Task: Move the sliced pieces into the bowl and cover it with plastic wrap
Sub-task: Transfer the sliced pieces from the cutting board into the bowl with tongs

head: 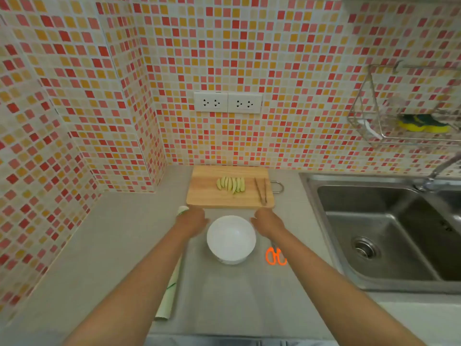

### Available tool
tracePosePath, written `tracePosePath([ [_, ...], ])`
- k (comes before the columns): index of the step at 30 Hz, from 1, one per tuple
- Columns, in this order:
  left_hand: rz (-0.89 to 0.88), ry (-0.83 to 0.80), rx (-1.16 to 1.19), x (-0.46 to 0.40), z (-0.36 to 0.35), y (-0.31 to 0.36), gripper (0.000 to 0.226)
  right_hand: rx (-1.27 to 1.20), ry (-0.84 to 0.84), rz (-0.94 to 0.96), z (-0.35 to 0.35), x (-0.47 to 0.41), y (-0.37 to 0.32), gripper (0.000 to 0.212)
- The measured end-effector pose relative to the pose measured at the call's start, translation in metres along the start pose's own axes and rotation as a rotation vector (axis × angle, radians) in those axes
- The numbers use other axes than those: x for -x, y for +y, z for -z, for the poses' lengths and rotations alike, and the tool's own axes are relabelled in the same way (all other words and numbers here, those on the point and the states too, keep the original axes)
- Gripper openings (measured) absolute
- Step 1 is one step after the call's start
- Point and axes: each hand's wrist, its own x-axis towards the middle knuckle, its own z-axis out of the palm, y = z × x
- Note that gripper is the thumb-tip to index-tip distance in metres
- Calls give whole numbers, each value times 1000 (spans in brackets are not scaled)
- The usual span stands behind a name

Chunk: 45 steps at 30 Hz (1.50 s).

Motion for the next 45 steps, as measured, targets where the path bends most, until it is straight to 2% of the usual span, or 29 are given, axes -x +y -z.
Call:
tracePosePath([
  [4,80,-172,257,14,-31,-4,47,-17,-28,-75,-19,9,11,19],
  [8,75,-97,481,14,-43,-2,40,-75,-59,-67,-28,8,14,19],
  [15,27,-11,497,-14,-29,5,34,-169,10,-110,-22,-20,10,17],
  [24,-59,-22,495,-56,-17,7,31,-200,64,-192,-15,-58,11,26],
  [31,-78,-23,550,-69,-21,0,30,-231,51,-218,-17,-66,14,24],
  [35,-89,4,648,-72,-30,-7,26,-147,66,-193,-12,-73,19,36],
  [41,-132,69,730,-71,-36,-14,24,-22,248,-207,11,-114,23,33],
  [45,-99,109,763,-69,-41,-12,22,81,254,-234,14,-144,24,40],
])
